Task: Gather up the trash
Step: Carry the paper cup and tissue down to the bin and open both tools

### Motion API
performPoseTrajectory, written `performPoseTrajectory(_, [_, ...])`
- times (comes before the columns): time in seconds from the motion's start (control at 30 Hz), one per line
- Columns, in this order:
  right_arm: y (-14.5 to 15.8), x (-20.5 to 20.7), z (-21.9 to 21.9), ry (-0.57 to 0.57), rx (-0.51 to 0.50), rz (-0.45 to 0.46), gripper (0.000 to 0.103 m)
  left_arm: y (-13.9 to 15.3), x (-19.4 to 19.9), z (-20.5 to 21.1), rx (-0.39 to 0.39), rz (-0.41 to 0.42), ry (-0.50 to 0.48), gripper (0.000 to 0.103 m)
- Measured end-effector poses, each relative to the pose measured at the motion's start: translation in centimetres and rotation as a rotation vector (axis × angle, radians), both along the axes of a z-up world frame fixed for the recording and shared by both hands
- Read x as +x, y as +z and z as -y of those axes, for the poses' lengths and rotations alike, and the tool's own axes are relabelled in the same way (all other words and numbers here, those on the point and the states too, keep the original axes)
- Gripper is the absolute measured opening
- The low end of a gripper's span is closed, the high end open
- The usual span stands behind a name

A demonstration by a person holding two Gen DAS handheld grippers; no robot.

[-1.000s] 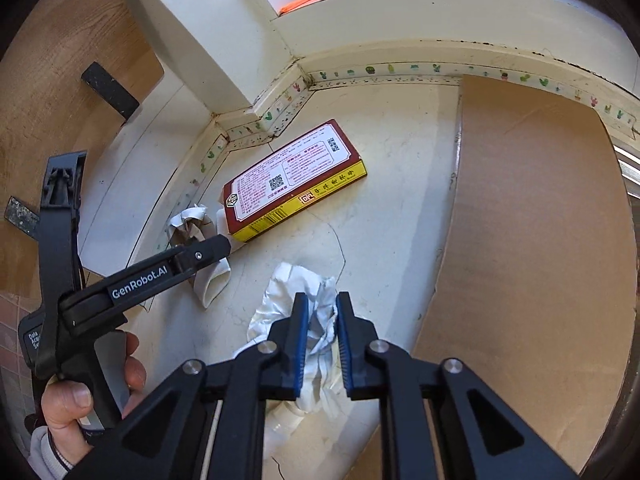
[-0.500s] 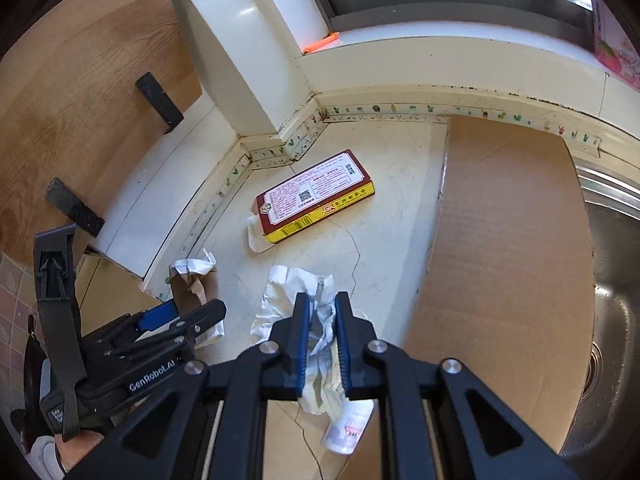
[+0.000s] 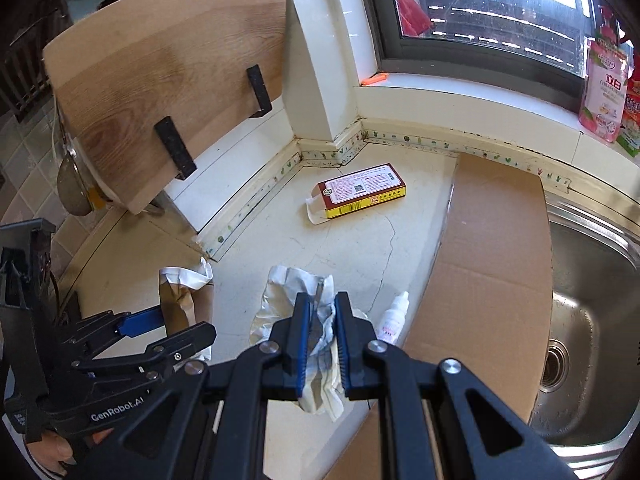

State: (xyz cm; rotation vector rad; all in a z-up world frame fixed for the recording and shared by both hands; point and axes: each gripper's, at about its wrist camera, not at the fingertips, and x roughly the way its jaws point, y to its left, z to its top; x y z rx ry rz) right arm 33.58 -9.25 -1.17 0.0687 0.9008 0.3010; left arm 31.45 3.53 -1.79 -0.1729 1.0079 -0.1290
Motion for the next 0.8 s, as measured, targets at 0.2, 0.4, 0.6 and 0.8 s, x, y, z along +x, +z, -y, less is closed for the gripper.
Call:
performPoseTrajectory(0.2, [1.6, -6.2, -1.2, 0.042, 0.004, 0.043, 0.012, 1.5, -6.3, -1.1, -0.056, 0.044, -0.013, 0.056])
performPoseTrajectory(0.4, [0.9, -13.2, -1.8, 0.062, -0.007, 0.088, 0.012, -0.3, -14.1, -1.7, -0.120, 0.101, 0.015, 0.056])
performPoseTrajectory(0.6, [-2.4, -18.4, -2.0, 0.055, -0.023, 0.071, 0.012, -4.7, -19.6, -2.2, -0.148, 0.084, 0.036, 0.056])
performPoseTrajectory(0.8, [-7.9, -21.2, -2.4, 0.032, -0.036, -0.017, 0.012, -9.3, -23.1, -1.4, -0.094, 0.054, 0.009, 0.056])
